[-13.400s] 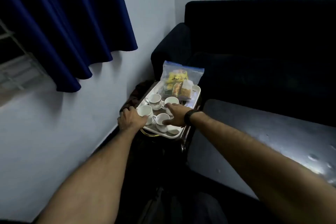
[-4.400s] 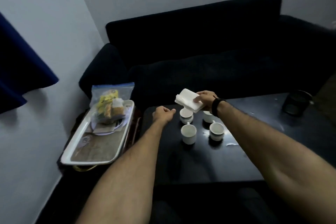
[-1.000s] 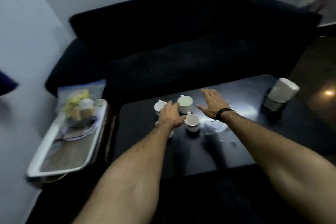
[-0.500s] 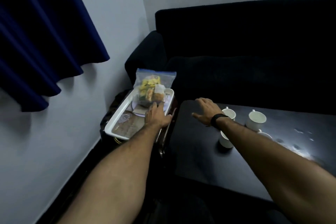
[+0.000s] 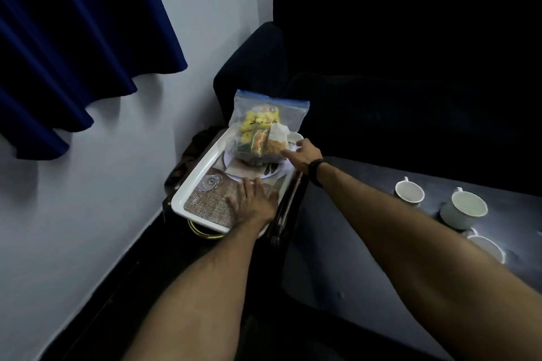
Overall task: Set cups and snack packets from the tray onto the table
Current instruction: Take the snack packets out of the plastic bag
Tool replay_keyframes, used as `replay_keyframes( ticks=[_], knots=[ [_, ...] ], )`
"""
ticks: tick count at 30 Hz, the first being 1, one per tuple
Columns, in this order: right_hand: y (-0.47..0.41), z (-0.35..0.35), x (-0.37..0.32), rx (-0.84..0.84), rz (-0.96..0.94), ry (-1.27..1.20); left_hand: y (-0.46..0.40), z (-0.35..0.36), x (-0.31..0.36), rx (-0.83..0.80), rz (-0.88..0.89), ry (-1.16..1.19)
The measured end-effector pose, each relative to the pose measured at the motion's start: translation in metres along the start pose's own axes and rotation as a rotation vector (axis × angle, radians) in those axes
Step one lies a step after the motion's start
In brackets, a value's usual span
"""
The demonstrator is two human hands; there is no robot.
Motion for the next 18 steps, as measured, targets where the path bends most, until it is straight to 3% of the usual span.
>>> replay_keyframes(
  ticks=[8, 11, 18],
  knots=[
    [-0.029, 0.031, -0.022, -0.082, 0.072, -0.238, -0.014, 0.021, -0.011, 0.072, -0.01, -0.022],
    [-0.033, 0.044, -0.021, -0.155, 0.11, -0.2, -0.014, 0.023, -0.012, 0.083, -0.011, -0.042],
    [-0.032, 0.041, -0.02, 0.108, 0.056, -0.179, -0.01, 0.019, -0.009, 0.096, -0.011, -0.034]
  ],
)
Point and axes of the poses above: each hand's wrist, its own y-axis away from the middle knuckle, its own z-axis out of the palm, x = y × z, the point moved 6 cm from there along -y, towards the middle knuckle, and after that the axes turned 8 degrees about z, right-handed, at the moved point
